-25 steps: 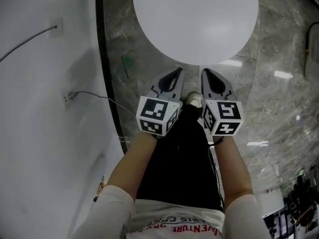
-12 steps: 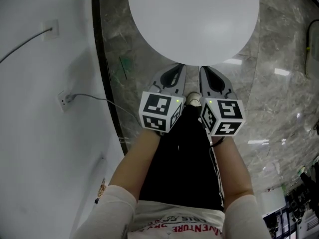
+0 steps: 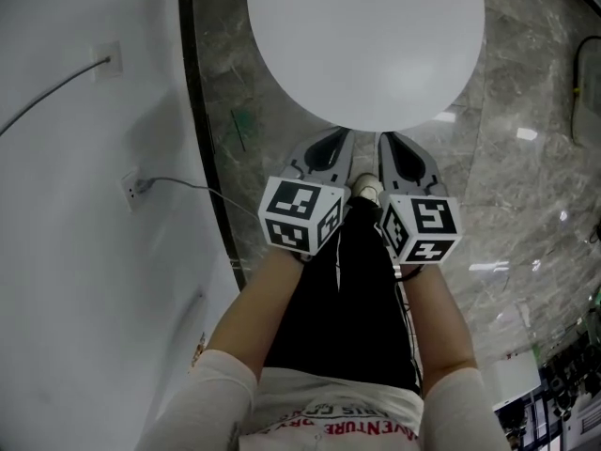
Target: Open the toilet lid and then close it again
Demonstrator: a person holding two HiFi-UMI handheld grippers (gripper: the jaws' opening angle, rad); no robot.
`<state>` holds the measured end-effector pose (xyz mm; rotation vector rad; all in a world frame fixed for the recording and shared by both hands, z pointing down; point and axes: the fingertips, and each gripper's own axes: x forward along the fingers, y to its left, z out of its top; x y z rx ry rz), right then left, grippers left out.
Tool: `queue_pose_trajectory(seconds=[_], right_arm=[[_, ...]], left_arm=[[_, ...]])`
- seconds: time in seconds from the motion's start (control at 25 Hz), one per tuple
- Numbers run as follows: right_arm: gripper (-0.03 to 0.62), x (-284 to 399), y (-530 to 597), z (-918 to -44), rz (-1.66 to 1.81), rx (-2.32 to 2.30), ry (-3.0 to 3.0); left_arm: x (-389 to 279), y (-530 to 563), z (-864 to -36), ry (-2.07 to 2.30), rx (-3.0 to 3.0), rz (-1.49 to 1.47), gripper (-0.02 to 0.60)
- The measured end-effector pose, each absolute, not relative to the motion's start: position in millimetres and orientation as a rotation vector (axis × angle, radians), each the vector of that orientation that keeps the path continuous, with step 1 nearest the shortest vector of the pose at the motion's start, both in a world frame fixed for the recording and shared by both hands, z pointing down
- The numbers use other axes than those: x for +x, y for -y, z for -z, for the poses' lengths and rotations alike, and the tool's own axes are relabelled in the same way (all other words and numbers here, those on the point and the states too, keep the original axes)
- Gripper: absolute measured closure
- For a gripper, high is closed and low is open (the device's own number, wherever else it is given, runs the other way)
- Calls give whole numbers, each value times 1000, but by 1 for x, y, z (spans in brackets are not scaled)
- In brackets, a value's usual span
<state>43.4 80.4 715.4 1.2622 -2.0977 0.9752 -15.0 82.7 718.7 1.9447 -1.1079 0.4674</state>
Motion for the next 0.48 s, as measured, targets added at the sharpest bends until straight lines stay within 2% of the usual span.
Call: queue_pose_trajectory(seconds=[0.48], right_arm=[[580,43,-60,-607,-887,1246,2180]], left_arm=[[-15,-61,-610,1136,2029,-434,575]])
